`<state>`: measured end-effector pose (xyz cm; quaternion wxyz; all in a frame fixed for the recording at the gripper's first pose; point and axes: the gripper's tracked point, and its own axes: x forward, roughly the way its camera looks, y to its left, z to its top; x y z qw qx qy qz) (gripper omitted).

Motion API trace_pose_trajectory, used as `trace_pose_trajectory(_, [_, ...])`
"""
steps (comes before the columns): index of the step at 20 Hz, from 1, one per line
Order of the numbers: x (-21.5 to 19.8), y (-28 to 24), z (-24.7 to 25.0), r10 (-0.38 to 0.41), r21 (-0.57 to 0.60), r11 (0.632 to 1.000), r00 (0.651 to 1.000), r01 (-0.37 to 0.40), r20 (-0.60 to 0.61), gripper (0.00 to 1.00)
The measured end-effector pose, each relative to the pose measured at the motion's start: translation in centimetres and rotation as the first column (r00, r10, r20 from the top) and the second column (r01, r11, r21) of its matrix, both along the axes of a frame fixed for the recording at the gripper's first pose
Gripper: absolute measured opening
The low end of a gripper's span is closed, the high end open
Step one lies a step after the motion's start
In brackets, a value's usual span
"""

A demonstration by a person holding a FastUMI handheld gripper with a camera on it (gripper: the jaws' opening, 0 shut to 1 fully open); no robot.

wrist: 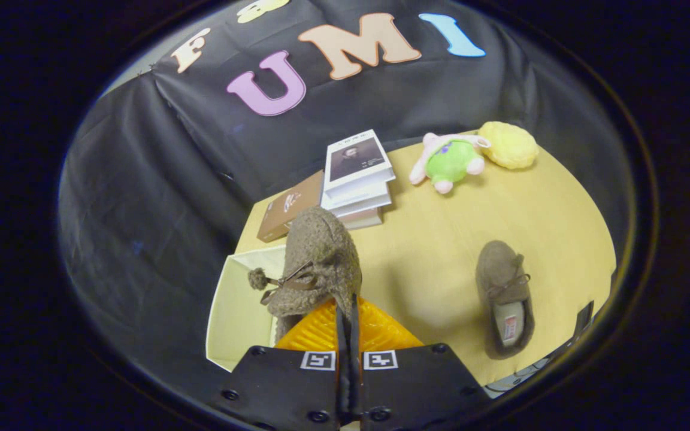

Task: Open the storage box then place both shoes into the box .Put the left shoe in first, then the right shoe, with the right side of both shoes facing outward in a uniform manner.

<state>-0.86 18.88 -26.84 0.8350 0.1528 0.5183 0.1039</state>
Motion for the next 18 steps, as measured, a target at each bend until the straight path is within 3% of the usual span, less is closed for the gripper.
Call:
trace_pose_trajectory(7, [-0.6, 7.6, 1.1, 0.076, 0.055, 0.996, 0.997, -0.076, 0.003, 0.03])
trace_pose_trajectory(13, [-2.1, 12.8, -1.7, 0.133, 0.049, 0.99, 0.99, -0.131, -0.042, 0.03])
trace_pose_trajectory(18, [-3.6, 16.0, -4.5, 0.134, 0.036, 0.991, 0.986, -0.131, -0.1, 0.03])
